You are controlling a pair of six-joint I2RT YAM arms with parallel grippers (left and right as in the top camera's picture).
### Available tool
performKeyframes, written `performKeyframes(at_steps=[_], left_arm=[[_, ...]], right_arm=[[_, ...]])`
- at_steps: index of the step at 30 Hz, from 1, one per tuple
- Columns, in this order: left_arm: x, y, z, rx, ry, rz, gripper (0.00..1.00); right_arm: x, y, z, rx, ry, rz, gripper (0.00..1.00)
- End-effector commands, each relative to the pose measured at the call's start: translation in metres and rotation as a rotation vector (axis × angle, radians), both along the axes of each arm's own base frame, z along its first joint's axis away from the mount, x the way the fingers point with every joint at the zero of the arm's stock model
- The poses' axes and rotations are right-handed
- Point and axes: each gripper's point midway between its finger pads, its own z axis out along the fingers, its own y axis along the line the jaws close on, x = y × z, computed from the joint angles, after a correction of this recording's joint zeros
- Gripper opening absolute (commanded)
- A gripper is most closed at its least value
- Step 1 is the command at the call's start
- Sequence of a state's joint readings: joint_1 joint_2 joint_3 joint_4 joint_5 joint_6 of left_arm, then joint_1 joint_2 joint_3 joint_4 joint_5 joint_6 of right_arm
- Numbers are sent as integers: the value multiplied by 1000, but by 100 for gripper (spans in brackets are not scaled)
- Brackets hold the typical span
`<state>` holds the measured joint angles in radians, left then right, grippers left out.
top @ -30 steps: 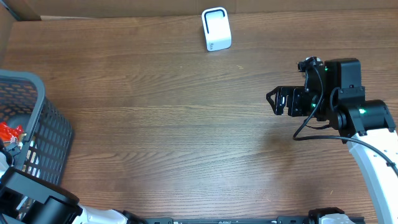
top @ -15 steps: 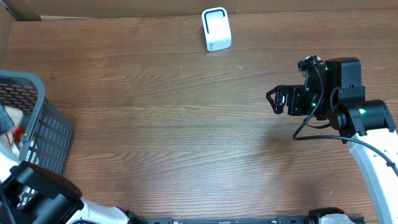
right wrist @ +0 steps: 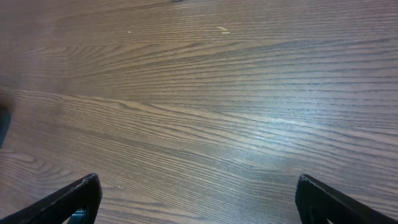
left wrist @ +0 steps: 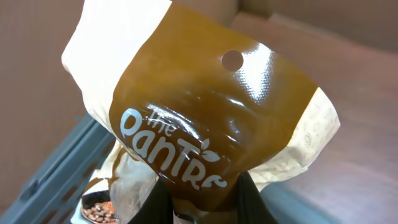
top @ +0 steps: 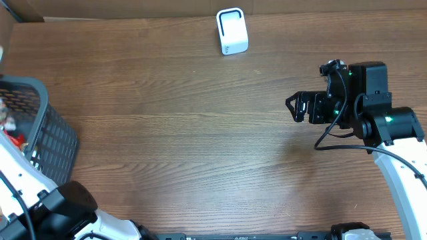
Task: Scan the item barcode
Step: 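Lift the Pantree bag out and place it on the table center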
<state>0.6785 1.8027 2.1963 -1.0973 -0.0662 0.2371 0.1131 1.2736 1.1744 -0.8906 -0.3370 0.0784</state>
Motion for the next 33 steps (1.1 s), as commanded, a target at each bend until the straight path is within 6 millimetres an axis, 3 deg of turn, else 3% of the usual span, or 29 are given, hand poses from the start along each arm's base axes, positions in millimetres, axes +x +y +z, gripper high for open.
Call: performKeyframes(at_steps=[1,2,4,6,8,11,13,19,21,24,27,28,31,33], left_arm=[[2,-69,81,54,-196,-160,4],[1,-86,90,58,-217,-195,4],[-3,-142,111,0,-295,-263,4],[-3,-185,115,-89,-331,-325,4],[-1,-250,104,-234,-304,-446,4],[0,-306,77,-320,-192,-560,4],[0,-344,46,-403,-70,-601,4],[1,-389,-40,-493,251,-601,4],[5,-401,-77,-515,362,-580,4],[17,-425,-153,-543,532,-545,5],[23,-449,-201,-584,615,-569,5],[25,-466,-233,-622,669,-586,5],[27,-485,-270,-652,731,-602,13],[27,-491,-286,-661,758,-593,29]], right_arm=[[3,3,10,11,-25,8,100],[2,4,10,11,-25,9,100],[2,3,10,11,-25,8,100],[2,3,10,11,-22,9,100],[1,3,9,10,-14,8,100],[-1,3,8,9,-8,8,100],[-3,3,6,7,6,8,100],[-5,3,4,6,15,8,100],[-5,2,4,6,16,8,100],[-6,2,4,6,21,8,100],[-7,2,3,5,25,8,100],[-7,2,3,5,24,8,100],[-7,2,3,6,26,8,100],[-8,2,2,5,30,8,100]])
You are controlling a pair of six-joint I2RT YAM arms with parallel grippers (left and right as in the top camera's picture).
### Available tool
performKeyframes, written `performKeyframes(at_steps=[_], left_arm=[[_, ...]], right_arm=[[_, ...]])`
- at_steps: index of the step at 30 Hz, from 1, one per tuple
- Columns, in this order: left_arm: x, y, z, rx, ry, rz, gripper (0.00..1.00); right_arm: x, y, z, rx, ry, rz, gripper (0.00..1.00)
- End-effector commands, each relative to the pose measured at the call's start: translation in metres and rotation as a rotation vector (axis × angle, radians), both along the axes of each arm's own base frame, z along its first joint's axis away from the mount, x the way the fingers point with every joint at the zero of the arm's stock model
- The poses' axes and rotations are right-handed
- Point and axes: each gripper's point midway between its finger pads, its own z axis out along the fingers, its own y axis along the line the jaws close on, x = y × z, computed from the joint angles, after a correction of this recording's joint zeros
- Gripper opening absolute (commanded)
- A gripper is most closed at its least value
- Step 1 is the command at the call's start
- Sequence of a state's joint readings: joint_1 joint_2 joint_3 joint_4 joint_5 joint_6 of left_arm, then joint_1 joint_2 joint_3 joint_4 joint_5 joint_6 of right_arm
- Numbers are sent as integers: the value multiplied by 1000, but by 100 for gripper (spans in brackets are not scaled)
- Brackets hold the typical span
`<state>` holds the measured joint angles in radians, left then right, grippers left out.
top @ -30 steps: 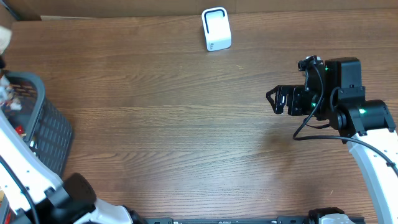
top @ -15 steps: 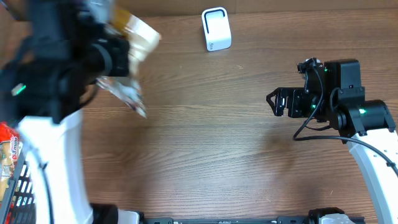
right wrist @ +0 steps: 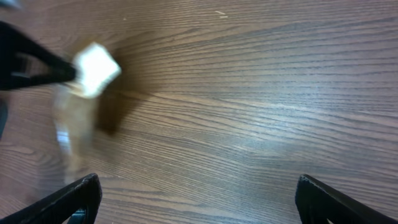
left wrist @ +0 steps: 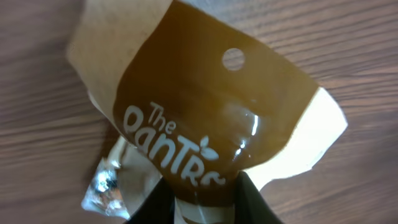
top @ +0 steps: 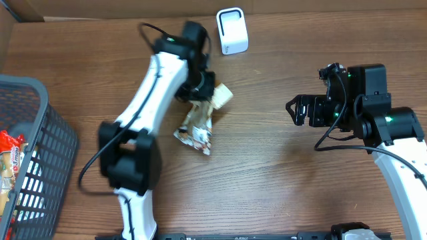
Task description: Scan the item barcode
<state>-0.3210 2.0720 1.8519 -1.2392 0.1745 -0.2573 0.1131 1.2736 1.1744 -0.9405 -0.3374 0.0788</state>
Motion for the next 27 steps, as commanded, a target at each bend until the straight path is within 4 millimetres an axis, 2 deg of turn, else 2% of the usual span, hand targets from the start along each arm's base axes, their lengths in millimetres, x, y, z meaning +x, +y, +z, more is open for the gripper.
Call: performKeyframes(at_steps=[1,2,3,6,8,10,12,15,20,24,27], left_arm=[[-8,-27,-40,-51,109,-7,42],[-8,-28,-46,-48,118,-9,73],[-7,-28,-47,-47,116,-9,98],[3,-26,-31,-60,71,-1,100],[9,-24,-16,-70,39,-6,100],[16,-20,8,-81,-8,-17,100],[22,-12,36,-74,-61,-20,100],[25,11,89,-45,-159,-22,100],[13,54,167,-27,-308,25,100],[1,75,194,-32,-361,71,99],[-3,87,200,-17,-369,97,100]], right_arm=[[1,3,9,10,-16,8,100],[0,3,8,9,-11,8,100],[-1,3,8,9,-8,8,100],[-1,3,7,11,-5,4,100],[-1,3,7,22,5,-13,100],[0,3,5,37,25,-39,100],[2,4,1,53,52,-60,100],[4,15,-9,102,101,-25,97],[11,42,-34,232,216,57,95],[15,62,-56,280,287,112,95],[14,81,-77,275,337,159,95]])
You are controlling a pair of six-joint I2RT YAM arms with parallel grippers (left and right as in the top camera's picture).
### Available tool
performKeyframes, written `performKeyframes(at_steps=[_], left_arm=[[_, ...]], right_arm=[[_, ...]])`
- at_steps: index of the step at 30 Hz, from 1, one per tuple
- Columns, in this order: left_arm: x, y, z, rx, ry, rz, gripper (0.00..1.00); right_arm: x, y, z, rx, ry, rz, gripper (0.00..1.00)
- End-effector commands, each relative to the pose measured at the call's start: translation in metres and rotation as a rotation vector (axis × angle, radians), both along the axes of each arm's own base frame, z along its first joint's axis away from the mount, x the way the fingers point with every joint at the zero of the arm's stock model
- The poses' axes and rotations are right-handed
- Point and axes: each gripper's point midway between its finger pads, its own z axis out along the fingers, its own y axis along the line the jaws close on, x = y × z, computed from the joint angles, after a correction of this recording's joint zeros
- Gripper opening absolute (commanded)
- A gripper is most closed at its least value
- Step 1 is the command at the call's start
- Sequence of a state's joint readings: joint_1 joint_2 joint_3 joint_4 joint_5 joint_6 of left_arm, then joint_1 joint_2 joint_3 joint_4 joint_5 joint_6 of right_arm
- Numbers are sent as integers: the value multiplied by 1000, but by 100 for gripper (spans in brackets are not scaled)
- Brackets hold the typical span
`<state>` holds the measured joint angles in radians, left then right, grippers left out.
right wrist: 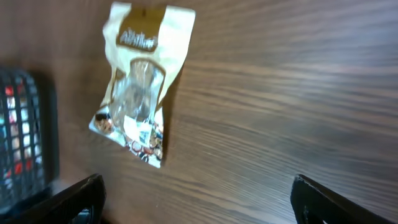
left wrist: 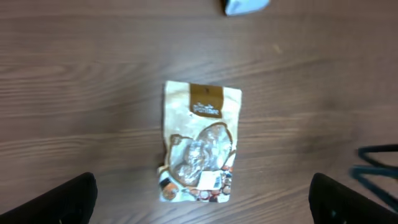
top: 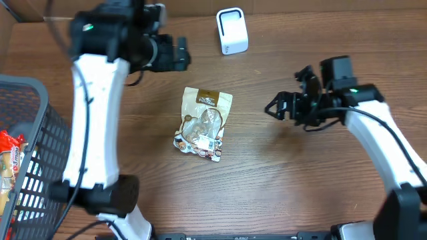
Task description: Scan the item barcode
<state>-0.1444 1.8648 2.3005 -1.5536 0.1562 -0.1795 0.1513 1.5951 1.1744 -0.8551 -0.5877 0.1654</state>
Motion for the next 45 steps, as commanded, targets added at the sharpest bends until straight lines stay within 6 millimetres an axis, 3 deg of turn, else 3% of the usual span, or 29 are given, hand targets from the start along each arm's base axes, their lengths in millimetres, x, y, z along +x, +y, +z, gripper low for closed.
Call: performKeyframes(at_steps=[1,9,17,25,29,34,38,44,45], left_arm=[[0,11,3,34,-13,3,100],[0,19,0,68,-5,26,99],[0,19,0,64,-4,30,99],[0,19,0,64,-4,30,99],[0,19,0,64,-4,30,99],[0,19,0,64,-4,30,100],[0,19,0,64,-4,30,100],[0,19,0,64,-4,30,100],[0,19,0,64,-4,30,99]], right_arm=[[-3,34,-7,63,32,86,95],[-12,101,-58,68,110,181,87],[-3,134,-90,38,113,129,83],[-12,172,-121,67,172,102,83],[-10,183,-134,67,171,74,83],[6,171,-155,-36,151,-72,82],[10,181,-164,-25,111,-63,74],[-1,186,-183,-42,137,-38,47],[-3,188,-184,-35,143,-32,38]])
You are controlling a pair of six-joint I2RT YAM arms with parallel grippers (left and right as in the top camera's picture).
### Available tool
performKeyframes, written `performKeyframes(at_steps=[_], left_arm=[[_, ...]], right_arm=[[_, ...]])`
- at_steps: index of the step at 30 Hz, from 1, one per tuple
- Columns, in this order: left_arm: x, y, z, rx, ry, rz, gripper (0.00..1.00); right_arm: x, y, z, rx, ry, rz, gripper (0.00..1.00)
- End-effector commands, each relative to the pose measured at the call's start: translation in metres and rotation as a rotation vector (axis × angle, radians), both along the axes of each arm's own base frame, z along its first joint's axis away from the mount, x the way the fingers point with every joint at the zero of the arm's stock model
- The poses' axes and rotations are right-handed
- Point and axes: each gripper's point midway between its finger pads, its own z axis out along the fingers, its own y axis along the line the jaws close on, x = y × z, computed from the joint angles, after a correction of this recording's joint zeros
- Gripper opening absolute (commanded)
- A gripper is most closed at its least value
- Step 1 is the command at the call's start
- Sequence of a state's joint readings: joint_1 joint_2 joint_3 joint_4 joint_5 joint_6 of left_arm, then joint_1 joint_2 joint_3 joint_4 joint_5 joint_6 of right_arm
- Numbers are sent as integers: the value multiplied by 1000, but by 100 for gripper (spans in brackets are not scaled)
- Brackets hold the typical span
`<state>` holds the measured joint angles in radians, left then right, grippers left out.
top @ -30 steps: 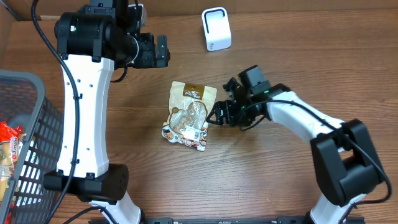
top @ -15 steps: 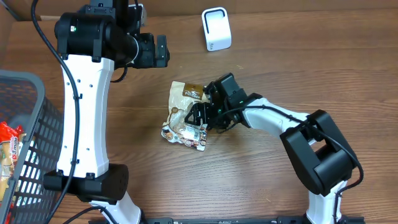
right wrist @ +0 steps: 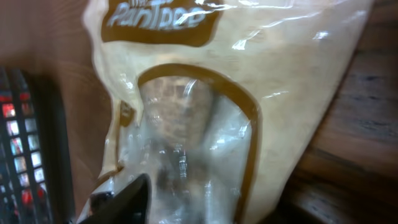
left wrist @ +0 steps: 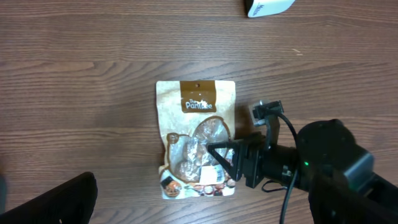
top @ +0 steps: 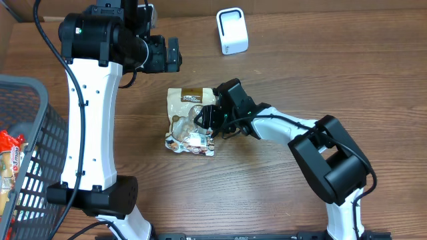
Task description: Scan the item barcode
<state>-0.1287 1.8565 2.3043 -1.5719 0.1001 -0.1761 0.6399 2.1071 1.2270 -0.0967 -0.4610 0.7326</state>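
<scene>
A tan and brown snack pouch point(top: 189, 110) lies flat on the table, its white barcode sticker point(left wrist: 215, 176) facing up near its lower end. My right gripper point(top: 205, 119) sits low over the pouch's right side, jaws apart. In the right wrist view the pouch point(right wrist: 205, 106) fills the frame; one finger point(right wrist: 121, 199) shows at its lower left, while the other is hidden. My left gripper point(top: 172, 55) hangs open high above the table, looking down on the pouch point(left wrist: 196, 134). The white scanner point(top: 231, 31) stands at the back.
A grey wire basket point(top: 37, 143) with red packets stands at the left edge. The left arm's white links point(top: 90, 127) rise left of the pouch. The right arm point(top: 313, 143) stretches across the table from the right.
My right gripper was well to the right of the pouch and is now down on its right side. The pouch lies slightly further left. The left arm has hardly moved.
My left gripper held the pouch shut over the basket, then above the table's middle near the scanner. Later the pouch lay flat on the table and the left gripper was open, high up. Now the right gripper is at the pouch.
</scene>
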Motion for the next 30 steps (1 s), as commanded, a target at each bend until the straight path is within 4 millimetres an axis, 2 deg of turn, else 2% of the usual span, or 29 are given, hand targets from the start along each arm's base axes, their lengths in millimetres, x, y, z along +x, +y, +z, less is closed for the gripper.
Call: performKeyframes(at_steps=[1,4,13,20,25,30], left_arm=[[2,2,-1,12,-2,-7,99],[2,2,-1,12,-2,-7,100],[2,2,-1,12,-2,-7,100],[2,2,-1,12,-2,-7,99],[2,2,-1,12,-2,-7,99],[2,2,-1,12,-2,-7,100]], right_arm=[[-23,-21,-63,-144,100,-24,32],[-26,-18,-60,-115,122,-5,4],[-25,-21,-36,-5,147,66,4],[-18,-33,7,-27,41,96,4],[-15,-52,41,-125,-83,106,4],[-16,-78,58,-263,-166,104,4]])
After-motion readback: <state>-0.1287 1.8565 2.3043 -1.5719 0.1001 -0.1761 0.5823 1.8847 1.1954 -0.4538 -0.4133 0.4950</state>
